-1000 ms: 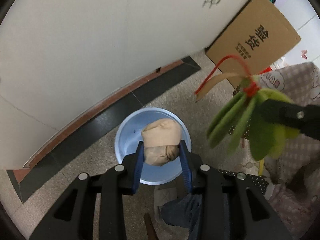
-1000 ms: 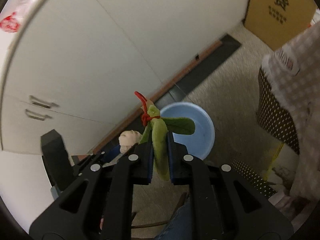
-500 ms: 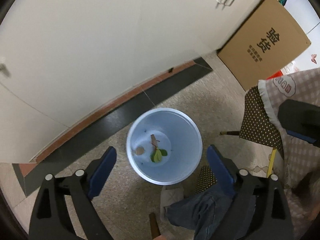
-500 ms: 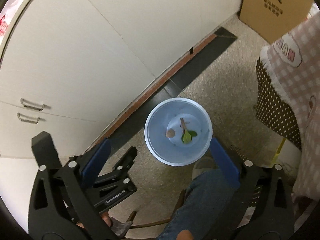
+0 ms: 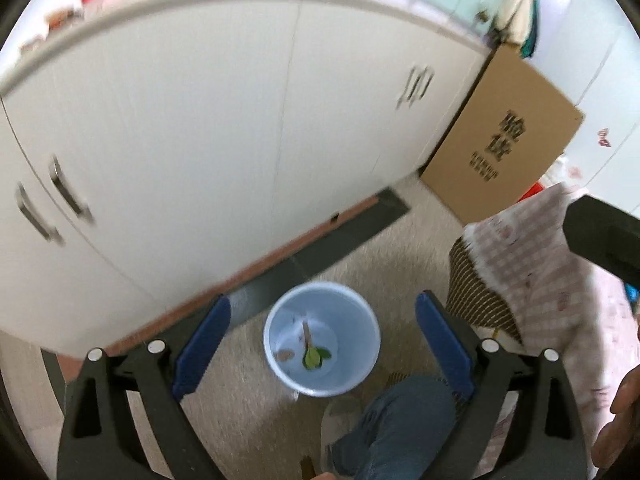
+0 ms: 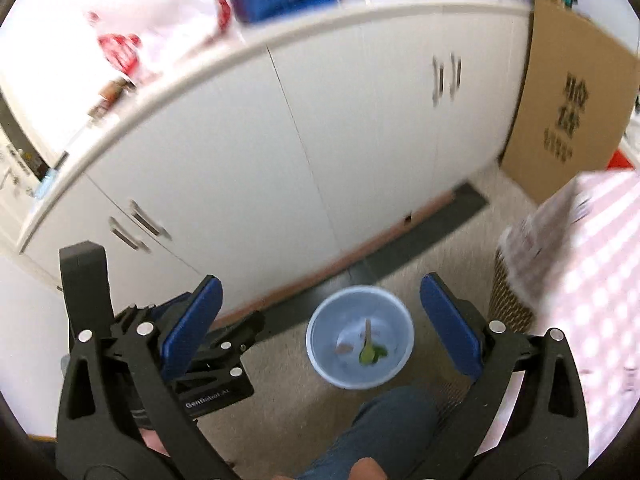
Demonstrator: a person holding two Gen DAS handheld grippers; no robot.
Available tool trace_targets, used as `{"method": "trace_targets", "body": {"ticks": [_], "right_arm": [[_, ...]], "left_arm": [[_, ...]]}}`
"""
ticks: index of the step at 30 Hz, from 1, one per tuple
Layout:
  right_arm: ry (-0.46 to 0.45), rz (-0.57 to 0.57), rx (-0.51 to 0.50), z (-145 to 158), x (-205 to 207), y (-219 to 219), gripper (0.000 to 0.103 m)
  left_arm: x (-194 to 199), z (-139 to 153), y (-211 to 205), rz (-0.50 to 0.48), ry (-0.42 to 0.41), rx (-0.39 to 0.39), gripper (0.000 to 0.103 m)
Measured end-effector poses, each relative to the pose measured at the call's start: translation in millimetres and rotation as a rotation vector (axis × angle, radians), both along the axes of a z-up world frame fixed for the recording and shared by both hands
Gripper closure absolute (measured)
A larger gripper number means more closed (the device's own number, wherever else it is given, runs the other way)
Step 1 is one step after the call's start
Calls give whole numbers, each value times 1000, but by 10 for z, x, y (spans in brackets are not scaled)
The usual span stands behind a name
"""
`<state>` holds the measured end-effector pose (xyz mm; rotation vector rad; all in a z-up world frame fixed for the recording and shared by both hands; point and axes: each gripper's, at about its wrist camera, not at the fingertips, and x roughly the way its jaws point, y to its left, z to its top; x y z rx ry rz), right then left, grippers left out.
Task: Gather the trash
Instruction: 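Move both tools back to the trash pile on the table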
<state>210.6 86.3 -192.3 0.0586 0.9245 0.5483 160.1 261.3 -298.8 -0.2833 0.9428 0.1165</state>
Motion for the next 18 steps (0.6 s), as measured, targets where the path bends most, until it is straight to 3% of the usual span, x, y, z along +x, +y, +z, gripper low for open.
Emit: {"method": "trace_targets", "body": {"ticks": [4,12,18], "right_arm": [[-75,-23,100,305,-177,-354,6],[-176,-83,128,682,-456,-921,6],[-238,-169,133,907,-671,-1454,6]], "left_arm": [[-131,414,-254,-35,-122,41,11],[-333,983,-843,-83,-287,129,10],[-402,1225,-1316,-176,-329,147,9]]}}
